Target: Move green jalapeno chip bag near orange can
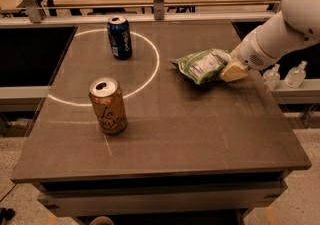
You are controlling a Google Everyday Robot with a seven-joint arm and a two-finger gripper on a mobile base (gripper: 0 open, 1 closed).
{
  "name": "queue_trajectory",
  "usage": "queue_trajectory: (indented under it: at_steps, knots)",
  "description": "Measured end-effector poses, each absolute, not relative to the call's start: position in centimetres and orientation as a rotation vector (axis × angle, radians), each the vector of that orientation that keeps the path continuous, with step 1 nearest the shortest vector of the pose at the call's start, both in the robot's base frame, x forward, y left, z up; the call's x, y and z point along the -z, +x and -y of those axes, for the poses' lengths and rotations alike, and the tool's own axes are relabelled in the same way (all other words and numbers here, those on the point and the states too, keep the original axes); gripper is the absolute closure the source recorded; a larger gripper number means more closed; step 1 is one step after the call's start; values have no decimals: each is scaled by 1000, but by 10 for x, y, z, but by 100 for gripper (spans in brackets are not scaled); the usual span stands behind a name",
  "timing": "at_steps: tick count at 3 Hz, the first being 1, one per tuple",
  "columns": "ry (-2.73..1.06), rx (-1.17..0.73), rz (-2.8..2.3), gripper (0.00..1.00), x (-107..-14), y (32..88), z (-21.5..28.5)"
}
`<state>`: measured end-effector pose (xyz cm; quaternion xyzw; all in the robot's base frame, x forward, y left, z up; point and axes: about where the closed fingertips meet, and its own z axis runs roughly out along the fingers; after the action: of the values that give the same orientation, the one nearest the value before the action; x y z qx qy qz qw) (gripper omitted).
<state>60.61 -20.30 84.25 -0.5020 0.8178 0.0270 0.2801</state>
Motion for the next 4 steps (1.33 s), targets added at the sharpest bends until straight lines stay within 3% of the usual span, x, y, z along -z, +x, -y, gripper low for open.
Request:
queue_trajectory:
  at_steps: [1,2,4]
  knots:
    - [-1346,-123,-2149,87,-853,601,200]
    - [-1368,-184,-2082,100,-876,584,185]
    - [-1394,-227,-2031,100,-895,570,169]
